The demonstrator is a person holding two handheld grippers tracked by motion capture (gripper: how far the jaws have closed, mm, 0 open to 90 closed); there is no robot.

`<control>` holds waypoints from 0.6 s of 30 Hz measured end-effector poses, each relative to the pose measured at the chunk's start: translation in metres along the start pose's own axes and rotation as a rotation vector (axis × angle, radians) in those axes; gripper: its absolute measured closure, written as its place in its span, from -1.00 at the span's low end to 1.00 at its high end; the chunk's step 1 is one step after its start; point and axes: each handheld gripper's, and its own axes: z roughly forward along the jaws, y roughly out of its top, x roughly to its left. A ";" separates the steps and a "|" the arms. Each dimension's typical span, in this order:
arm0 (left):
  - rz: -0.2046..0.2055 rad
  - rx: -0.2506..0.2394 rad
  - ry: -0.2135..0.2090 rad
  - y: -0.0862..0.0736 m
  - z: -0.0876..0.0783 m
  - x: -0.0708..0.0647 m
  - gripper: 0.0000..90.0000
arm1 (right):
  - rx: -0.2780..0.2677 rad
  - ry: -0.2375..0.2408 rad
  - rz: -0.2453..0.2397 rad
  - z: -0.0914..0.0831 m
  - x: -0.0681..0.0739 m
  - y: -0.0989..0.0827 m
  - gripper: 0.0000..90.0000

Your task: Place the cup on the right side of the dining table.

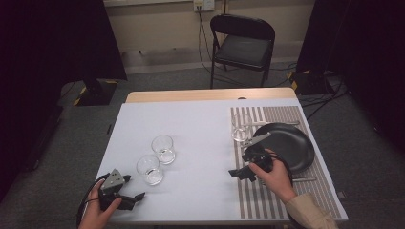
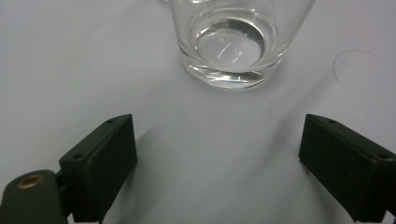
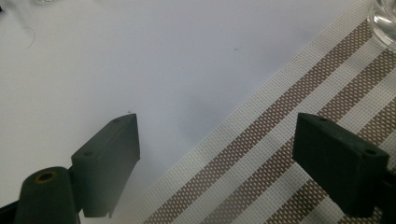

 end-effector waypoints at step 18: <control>0.001 0.000 0.000 0.000 0.000 0.000 -0.77 | 0.017 0.007 -0.015 0.000 0.003 -0.008 -0.68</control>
